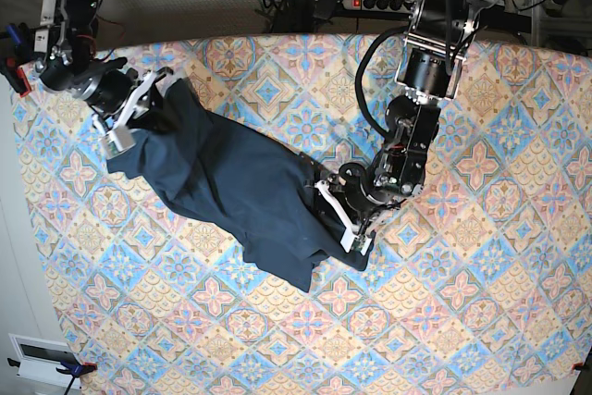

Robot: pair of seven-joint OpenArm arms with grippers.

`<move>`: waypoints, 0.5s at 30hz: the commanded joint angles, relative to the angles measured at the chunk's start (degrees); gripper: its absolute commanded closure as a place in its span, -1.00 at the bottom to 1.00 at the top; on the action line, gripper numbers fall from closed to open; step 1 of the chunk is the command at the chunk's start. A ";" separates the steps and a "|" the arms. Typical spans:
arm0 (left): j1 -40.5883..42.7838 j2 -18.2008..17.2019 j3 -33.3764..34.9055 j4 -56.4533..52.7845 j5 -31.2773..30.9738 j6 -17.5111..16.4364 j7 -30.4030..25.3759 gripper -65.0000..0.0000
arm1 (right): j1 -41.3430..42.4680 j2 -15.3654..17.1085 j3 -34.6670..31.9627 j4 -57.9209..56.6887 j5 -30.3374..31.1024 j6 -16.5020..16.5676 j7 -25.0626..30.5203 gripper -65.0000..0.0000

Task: Layout the t-shirt on the table in an organized manner, then fold the t-shirt properly
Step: 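Bring both grippers together, lifting the shirt between them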

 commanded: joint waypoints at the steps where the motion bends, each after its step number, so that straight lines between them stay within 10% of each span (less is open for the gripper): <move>1: -2.87 0.38 -0.22 1.03 -0.57 -0.24 -1.69 -0.03 | -0.61 1.03 -2.26 1.77 1.65 0.75 0.86 1.00; 7: -6.21 -0.32 -0.66 1.55 -0.83 -0.15 -1.87 -0.03 | 1.41 7.88 -20.02 4.15 1.65 0.83 1.30 1.00; 15: 4.43 -4.72 -2.50 21.69 -1.27 -0.24 3.23 -0.03 | 15.48 8.15 -37.78 4.32 1.74 0.83 6.84 1.00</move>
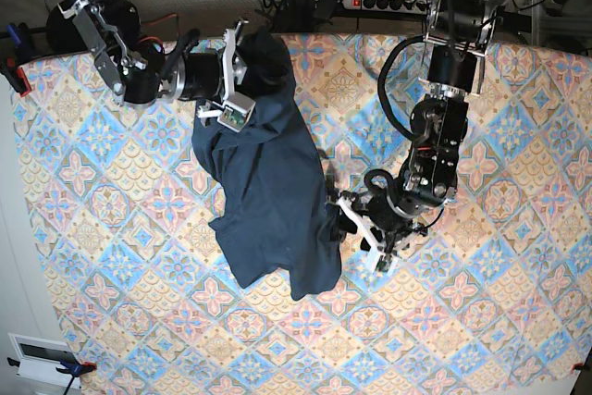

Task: Layout the t-shirt on the table in an organized manner, then fold the t-shirt properly
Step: 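Bring both grippers together, lifting the shirt between them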

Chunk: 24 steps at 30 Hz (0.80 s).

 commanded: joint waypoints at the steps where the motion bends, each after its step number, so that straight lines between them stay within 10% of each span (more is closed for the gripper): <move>1: 0.68 0.13 -0.01 3.12 -0.31 0.00 -0.42 -0.03 | 1.30 0.78 0.60 0.91 1.34 0.42 3.63 1.00; 6: 9.47 0.04 -0.01 10.95 -0.31 0.00 0.02 -0.03 | 3.76 0.69 5.87 0.56 1.34 0.42 12.07 1.00; 24: 18.96 0.22 0.51 21.32 -6.73 -1.23 6.44 -0.04 | 3.85 0.69 16.95 -0.67 1.17 0.33 12.69 0.37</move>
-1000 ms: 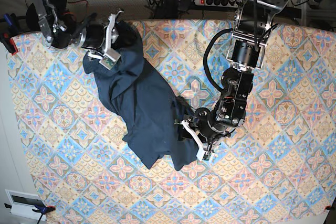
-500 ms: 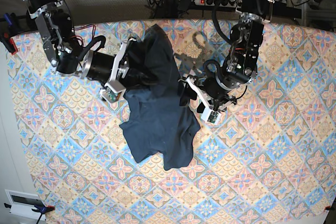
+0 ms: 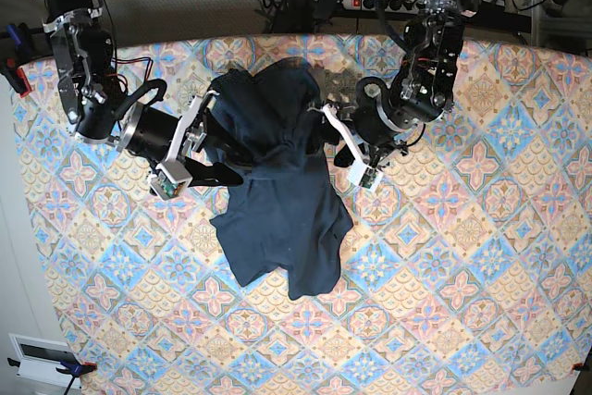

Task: Layout the t-shirt on the table in an organized manner, then fold the t-shirt properly
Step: 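Bring both grippers together, lifting the shirt between them, then lay the shirt down and regrasp its ends with both grippers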

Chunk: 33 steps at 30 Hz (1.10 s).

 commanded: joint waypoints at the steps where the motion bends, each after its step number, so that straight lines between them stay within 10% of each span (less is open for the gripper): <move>1: -0.18 0.24 -0.10 1.34 -1.66 -1.19 -0.86 -0.04 | 0.85 0.69 1.20 0.27 0.95 0.20 1.48 0.37; 14: 0.70 -0.02 -0.54 2.05 -11.15 -10.25 5.12 -0.21 | 2.08 0.87 4.10 -0.08 0.95 0.20 1.48 0.37; 33: 1.40 -0.02 -0.45 2.40 -14.06 -15.00 8.20 -0.27 | 2.08 0.87 4.27 -0.08 0.95 0.20 1.48 0.37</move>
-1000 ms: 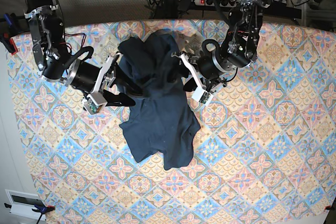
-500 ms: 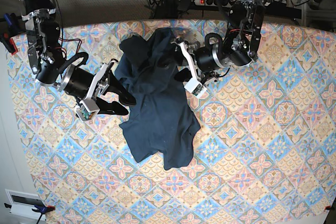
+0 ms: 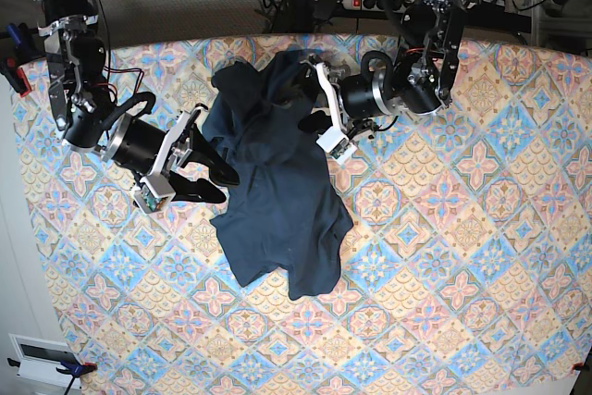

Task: Layout the t-shirt on the table in an organized manner, then fold the t-shirt properly
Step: 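Lay the shirt down and regrasp its ends with both grippers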

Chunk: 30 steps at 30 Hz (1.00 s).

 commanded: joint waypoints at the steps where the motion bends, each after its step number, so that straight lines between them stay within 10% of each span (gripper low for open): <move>1: -0.61 -0.02 -0.28 1.20 -1.12 -0.33 -1.22 -0.27 | 0.79 0.83 0.67 0.73 1.15 0.22 1.65 0.37; 7: -0.78 -0.11 -0.19 0.84 -0.41 -0.07 -1.22 -0.27 | 0.79 0.83 0.67 0.73 1.15 0.22 1.65 0.37; 18: -2.19 0.07 8.96 -4.34 20.16 0.02 -5.79 -0.21 | 0.79 0.83 0.58 0.73 1.15 0.22 1.65 0.37; 26: -5.18 -1.34 7.11 -8.21 24.20 -0.33 -5.79 0.92 | 0.79 0.83 0.23 0.46 1.15 0.22 1.65 0.37; 30: -4.65 -9.95 2.27 0.49 25.08 -0.33 -5.79 0.97 | 1.15 0.83 -0.04 -2.70 1.15 0.22 1.65 0.37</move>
